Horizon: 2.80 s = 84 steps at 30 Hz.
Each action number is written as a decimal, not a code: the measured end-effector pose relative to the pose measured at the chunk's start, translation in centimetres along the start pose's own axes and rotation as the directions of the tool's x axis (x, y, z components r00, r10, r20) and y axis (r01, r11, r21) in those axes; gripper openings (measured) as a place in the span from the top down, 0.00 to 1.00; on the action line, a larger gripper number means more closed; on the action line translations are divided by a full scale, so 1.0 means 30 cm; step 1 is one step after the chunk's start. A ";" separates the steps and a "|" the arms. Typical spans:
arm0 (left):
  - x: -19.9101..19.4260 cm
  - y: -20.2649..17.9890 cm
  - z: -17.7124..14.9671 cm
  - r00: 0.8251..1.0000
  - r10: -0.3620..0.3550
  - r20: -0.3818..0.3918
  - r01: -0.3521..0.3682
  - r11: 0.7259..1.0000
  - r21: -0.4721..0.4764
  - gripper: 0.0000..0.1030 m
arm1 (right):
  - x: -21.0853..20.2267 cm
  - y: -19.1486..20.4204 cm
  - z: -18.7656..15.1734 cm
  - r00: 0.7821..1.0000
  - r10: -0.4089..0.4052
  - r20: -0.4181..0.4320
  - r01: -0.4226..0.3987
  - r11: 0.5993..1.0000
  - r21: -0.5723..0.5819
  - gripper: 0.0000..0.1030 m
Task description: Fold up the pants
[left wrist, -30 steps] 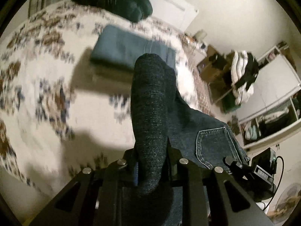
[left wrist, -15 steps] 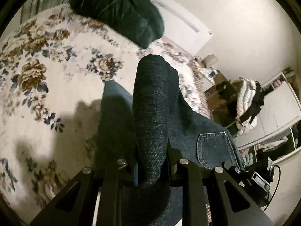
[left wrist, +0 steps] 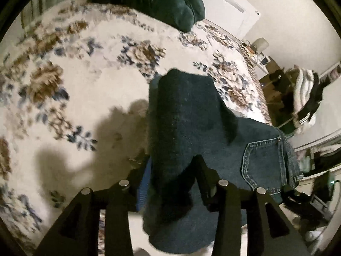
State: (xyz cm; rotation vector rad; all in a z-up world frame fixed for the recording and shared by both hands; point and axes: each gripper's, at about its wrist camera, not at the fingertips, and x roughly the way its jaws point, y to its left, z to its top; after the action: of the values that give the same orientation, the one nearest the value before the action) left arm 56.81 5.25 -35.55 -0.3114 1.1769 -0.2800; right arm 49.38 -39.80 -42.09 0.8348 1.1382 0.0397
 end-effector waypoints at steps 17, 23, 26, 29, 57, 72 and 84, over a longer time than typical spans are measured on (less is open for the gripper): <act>-0.322 -0.286 -0.215 0.940 0.280 0.195 -0.316 0.929 0.192 0.11 | -0.316 0.367 -0.266 0.794 -0.513 0.326 0.596 0.762 -0.254 0.00; -0.561 -0.404 -0.326 0.932 0.248 0.265 -0.307 0.928 0.211 0.12 | -0.554 0.498 -0.422 0.786 -0.471 0.400 0.593 0.758 -0.272 0.00; -0.683 -0.457 -0.381 0.925 0.230 0.303 -0.302 0.928 0.218 0.12 | -0.718 0.557 -0.512 0.781 -0.434 0.448 0.584 0.762 -0.279 0.00; -0.816 -0.510 -0.454 0.912 0.227 0.342 -0.310 0.927 0.210 0.12 | -0.856 0.600 -0.598 0.777 -0.400 0.485 0.574 0.766 -0.289 0.00; -1.358 -0.649 -0.925 0.872 0.209 0.443 -0.302 0.941 0.150 0.00 | -1.705 0.817 -1.333 0.746 -0.191 0.638 0.532 0.748 -0.398 0.00; -1.408 -0.632 -0.948 0.849 0.232 0.474 -0.331 0.934 0.137 0.00 | -1.728 0.841 -1.332 0.736 -0.196 0.648 0.540 0.747 -0.387 0.00; -1.419 -0.635 -0.956 0.851 0.232 0.471 -0.333 0.932 0.142 0.00 | -1.714 0.835 -1.348 0.745 -0.196 0.637 0.532 0.750 -0.392 0.00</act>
State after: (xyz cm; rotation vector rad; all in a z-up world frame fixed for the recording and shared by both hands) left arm 13.82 0.91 -1.90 0.0025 0.7103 -0.0661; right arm 2.72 -21.36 6.78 0.0406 0.6439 -0.2063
